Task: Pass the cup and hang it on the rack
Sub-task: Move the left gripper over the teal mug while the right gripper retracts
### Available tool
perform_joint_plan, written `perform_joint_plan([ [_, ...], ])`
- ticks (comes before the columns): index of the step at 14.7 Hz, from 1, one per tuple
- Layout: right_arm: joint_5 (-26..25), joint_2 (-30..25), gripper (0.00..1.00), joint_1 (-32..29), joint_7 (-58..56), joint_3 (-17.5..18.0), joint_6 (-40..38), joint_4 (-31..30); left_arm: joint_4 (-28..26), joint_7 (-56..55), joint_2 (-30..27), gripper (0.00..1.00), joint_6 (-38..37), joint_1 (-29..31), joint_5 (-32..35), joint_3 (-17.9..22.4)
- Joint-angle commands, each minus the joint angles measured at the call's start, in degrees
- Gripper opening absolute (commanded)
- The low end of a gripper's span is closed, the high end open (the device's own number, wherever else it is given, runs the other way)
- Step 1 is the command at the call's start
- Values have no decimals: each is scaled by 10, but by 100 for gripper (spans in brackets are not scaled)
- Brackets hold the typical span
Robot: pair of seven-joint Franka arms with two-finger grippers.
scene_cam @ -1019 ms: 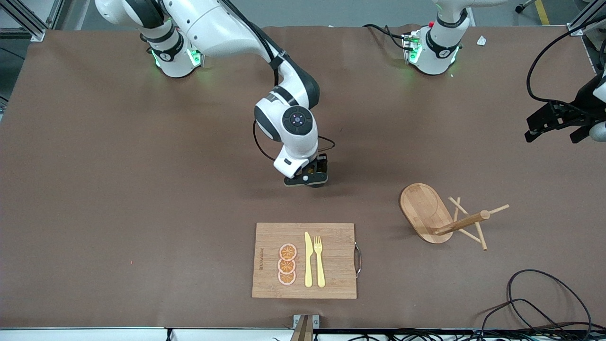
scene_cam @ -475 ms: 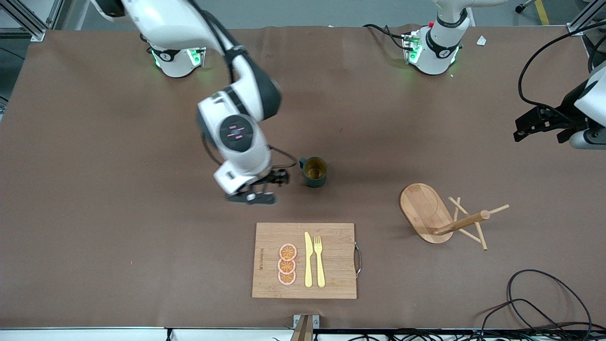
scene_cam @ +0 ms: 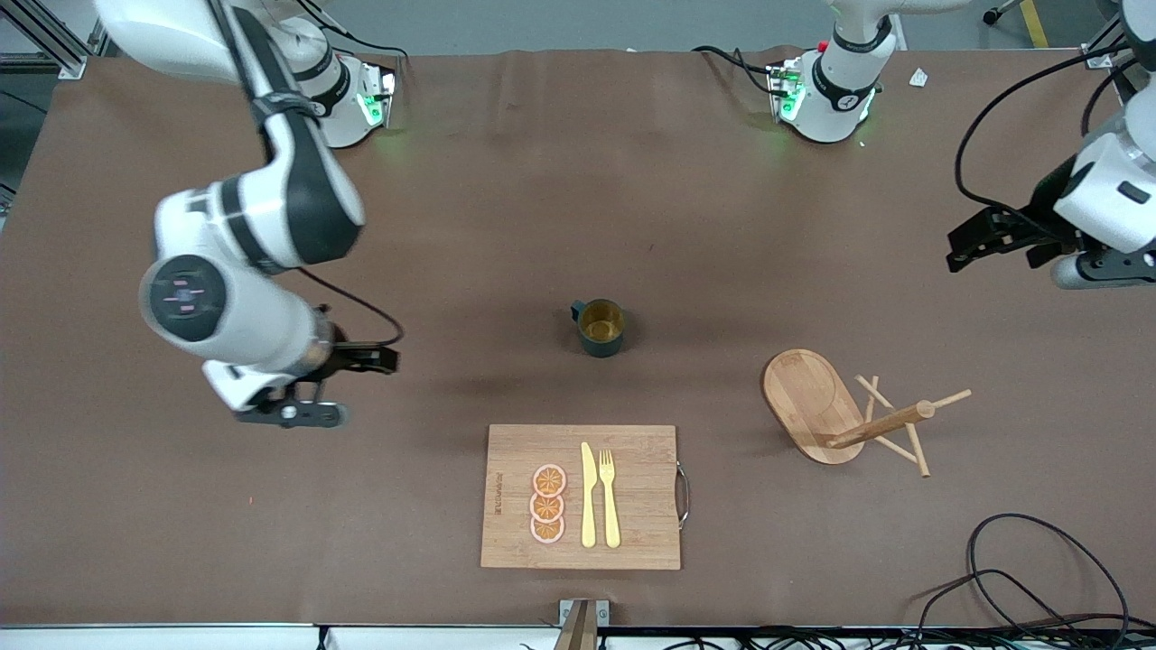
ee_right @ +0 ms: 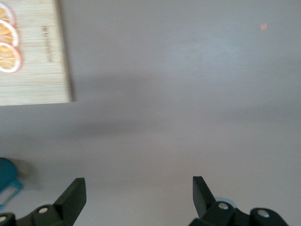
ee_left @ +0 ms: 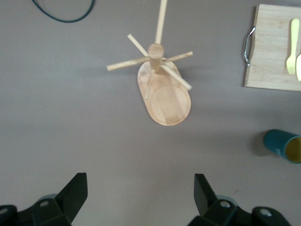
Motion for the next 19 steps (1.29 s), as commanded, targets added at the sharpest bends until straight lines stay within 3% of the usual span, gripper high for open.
perform_joint_plan([
  [1, -20, -82, 100, -64, -68, 15, 8, -94, 8, -73, 0, 100, -4, -3, 11, -32],
  [8, -28, -159, 100, -169, -129, 15, -87, -108, 11, -317, 24, 100, 19, -37, 62, -115],
  [11, -63, -171, 100, -174, -128, 14, -130, -83, 19, -424, 46, 100, 25, -90, 103, -116],
  [15, -63, -165, 100, -205, -140, 15, -138, -55, 56, -558, 89, 100, 26, -162, 148, -116],
  [19, -63, -161, 100, -208, -140, 15, -139, -29, 67, -701, 135, 100, 27, -253, 244, -116],
])
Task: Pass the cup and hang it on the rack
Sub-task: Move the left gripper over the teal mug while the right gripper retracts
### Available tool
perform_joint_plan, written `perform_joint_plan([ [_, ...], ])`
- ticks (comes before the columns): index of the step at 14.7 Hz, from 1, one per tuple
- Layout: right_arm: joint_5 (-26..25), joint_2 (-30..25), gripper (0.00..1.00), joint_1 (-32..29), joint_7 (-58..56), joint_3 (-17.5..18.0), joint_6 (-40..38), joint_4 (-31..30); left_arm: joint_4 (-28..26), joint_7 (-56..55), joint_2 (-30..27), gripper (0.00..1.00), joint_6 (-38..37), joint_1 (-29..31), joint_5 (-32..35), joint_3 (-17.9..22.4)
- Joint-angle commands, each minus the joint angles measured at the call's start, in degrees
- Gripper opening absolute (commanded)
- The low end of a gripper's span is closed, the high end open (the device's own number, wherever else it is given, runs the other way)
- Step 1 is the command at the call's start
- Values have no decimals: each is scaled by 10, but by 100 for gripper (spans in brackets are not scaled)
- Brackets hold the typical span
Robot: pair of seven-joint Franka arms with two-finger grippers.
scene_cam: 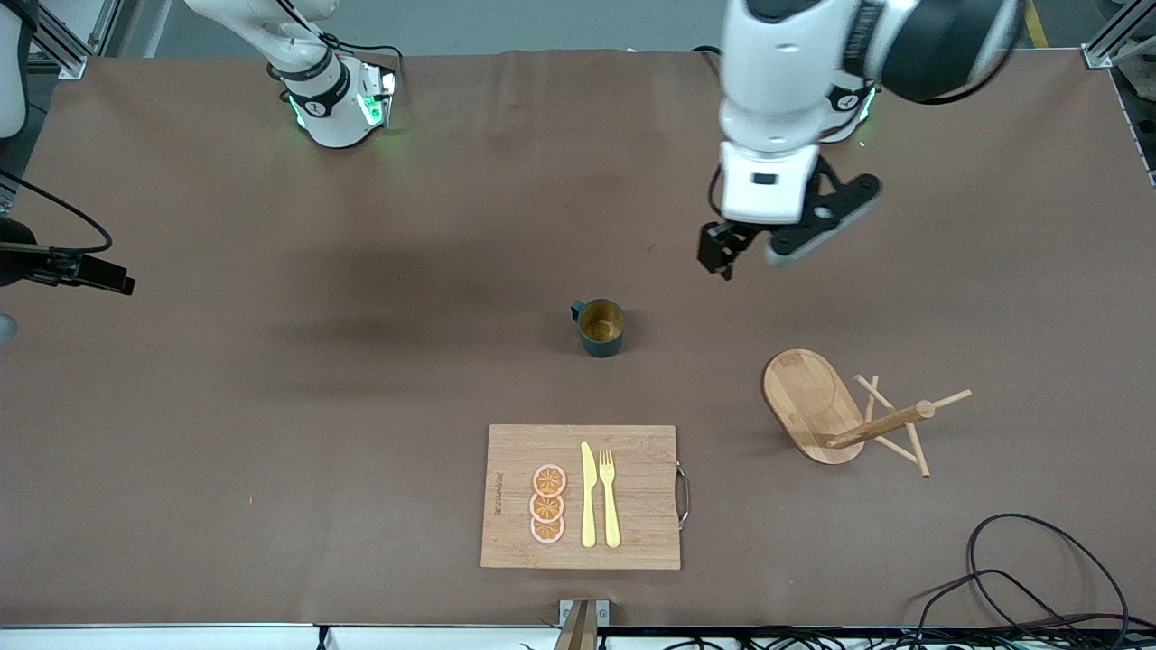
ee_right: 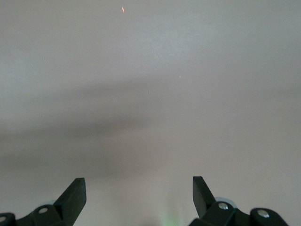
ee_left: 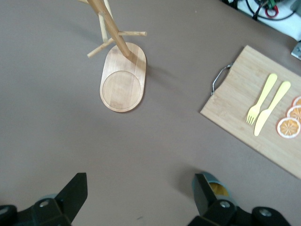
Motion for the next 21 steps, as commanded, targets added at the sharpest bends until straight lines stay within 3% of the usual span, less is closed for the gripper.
perform_joint_plan([
  [1, -7, 2, 100, -11, -3, 14, -8, 19, 26, -92, 46, 100, -1, -61, 72, 1],
  [8, 2, 0, 100, 7, 2, 18, -23, 12, 80, -261, 193, 100, 14, -194, 233, 9],
  [14, 2, -35, 100, 11, 1, 18, -27, -11, 98, -355, 273, 100, 14, -247, 315, 13],
  [21, 16, -99, 100, 9, 5, 16, -27, -47, 143, -433, 390, 100, 29, -359, 332, 115],
])
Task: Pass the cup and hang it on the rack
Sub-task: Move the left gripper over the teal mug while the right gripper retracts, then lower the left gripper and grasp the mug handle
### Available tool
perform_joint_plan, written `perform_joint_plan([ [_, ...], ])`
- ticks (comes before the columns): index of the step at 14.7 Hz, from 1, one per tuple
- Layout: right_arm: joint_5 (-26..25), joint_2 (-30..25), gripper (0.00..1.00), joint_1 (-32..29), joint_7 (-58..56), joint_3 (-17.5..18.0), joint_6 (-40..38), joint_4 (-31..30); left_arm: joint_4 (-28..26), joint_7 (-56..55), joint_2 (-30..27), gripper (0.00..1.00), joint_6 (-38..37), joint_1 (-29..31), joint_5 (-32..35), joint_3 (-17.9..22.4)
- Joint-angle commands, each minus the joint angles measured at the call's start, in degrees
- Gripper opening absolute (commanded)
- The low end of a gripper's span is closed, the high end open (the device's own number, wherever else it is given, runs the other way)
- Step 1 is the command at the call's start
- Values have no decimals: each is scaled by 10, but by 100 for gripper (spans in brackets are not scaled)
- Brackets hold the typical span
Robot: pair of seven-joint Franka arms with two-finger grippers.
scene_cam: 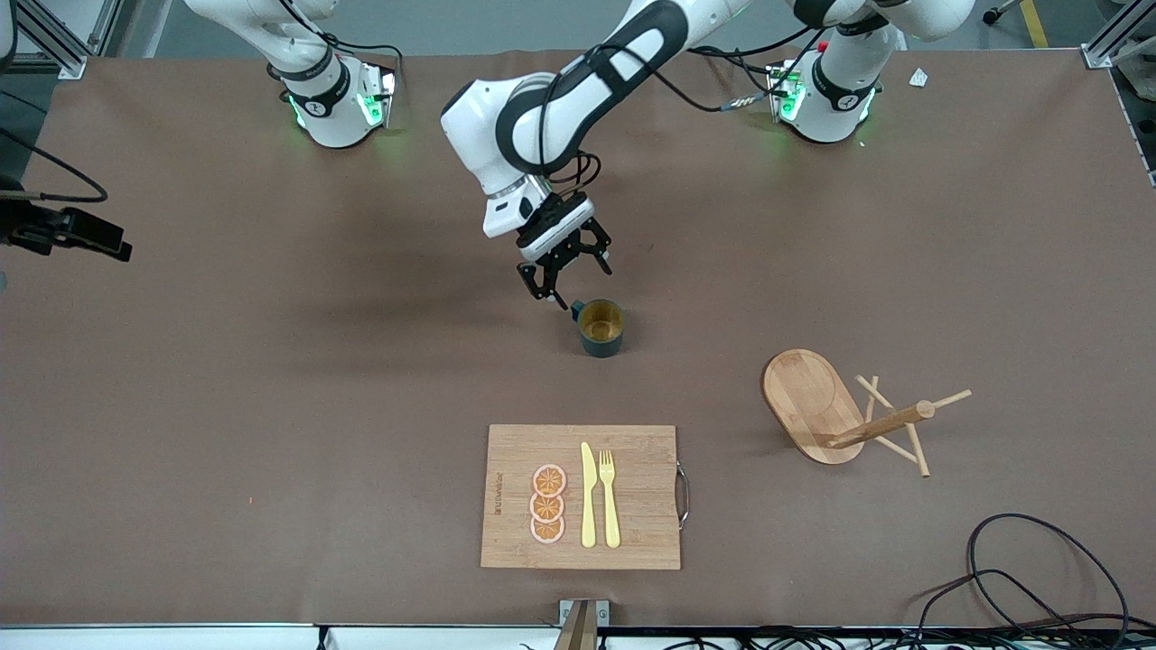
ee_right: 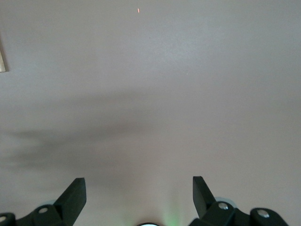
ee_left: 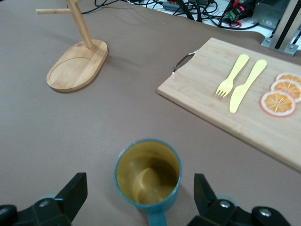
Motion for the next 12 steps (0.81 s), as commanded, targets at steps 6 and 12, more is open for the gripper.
perform_joint_plan([
  [6, 18, -60, 100, -4, 2, -3, -5, -31, 55, -65, 101, 100, 34, -63, 16, 63],
  [12, 20, -68, 100, -4, 3, -17, -10, -31, 56, -82, 121, 100, 59, -68, 16, 81],
])
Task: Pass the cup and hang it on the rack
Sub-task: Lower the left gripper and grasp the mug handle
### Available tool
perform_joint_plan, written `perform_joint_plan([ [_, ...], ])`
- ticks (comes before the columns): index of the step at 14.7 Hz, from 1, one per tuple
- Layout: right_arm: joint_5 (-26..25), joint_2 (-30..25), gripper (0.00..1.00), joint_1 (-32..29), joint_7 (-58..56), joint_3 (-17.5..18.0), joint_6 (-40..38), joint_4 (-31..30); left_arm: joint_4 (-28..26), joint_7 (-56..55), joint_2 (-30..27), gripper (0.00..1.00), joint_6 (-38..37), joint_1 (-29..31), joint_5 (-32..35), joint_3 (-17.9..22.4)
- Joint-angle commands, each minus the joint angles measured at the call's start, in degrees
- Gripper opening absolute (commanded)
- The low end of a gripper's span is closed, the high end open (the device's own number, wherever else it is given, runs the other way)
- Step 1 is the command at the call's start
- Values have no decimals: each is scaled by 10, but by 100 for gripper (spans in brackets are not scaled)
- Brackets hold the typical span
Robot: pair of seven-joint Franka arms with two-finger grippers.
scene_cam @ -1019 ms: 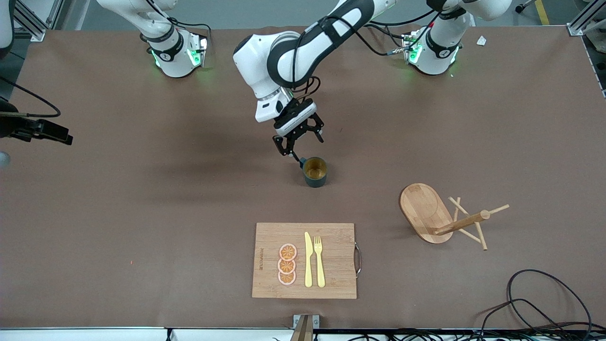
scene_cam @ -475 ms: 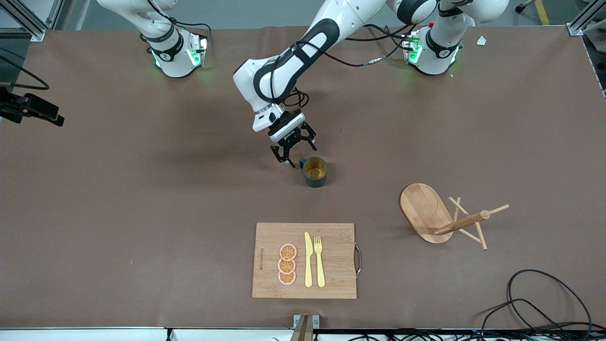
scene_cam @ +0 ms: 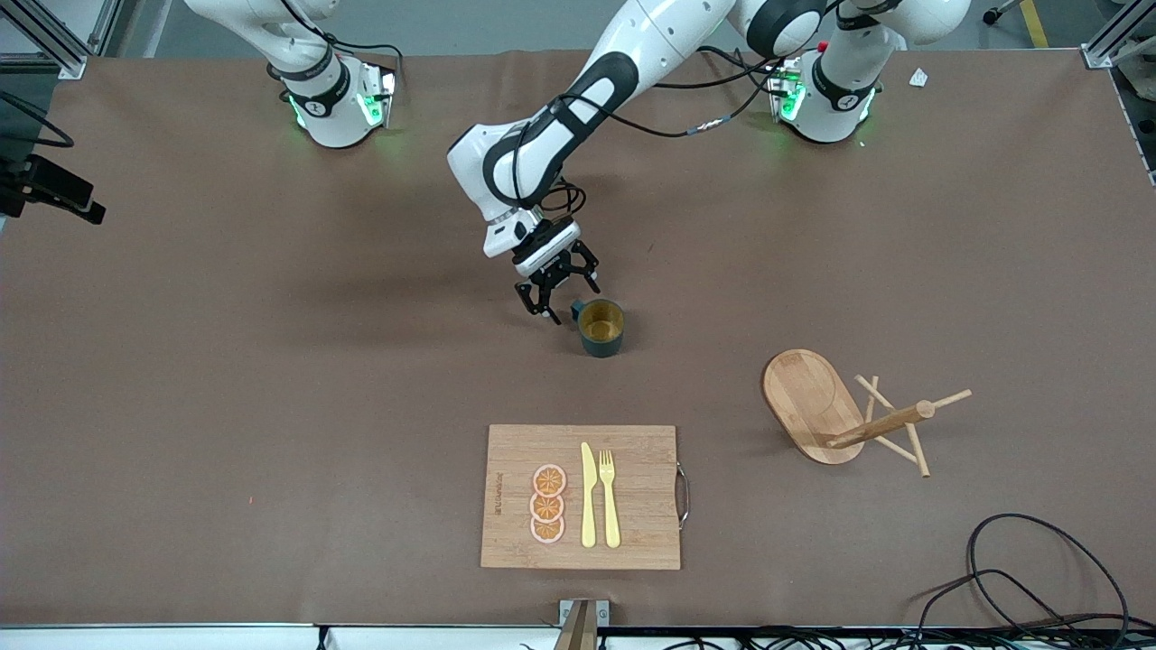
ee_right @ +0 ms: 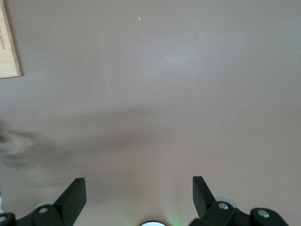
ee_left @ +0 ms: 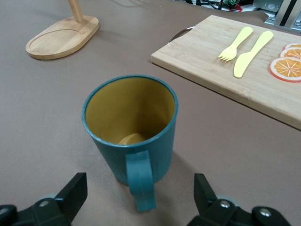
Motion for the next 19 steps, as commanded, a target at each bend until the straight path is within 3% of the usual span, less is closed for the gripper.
perform_joint_plan([
  [1, 10, -20, 100, -3, 2, -2, -4, -20, 17, -6, 24, 100, 17, -7, 12, 20],
  [7, 10, -36, 100, -3, 1, -3, -15, -19, 17, -7, 28, 100, 34, -7, 12, 23],
  [9, 10, -36, 100, -3, 1, -3, -13, -20, 17, -10, 34, 95, 35, -7, 12, 24],
  [12, 24, -36, 100, -4, 1, -6, -13, -19, 16, -23, 35, 69, 42, -7, 12, 27],
  [16, 18, -35, 100, -3, -6, -6, -20, -20, 15, -40, 35, 24, 51, -5, 12, 27],
  [19, 13, -35, 100, -4, -16, -6, -21, -21, 15, -42, 34, 4, 51, -4, 12, 27],
])
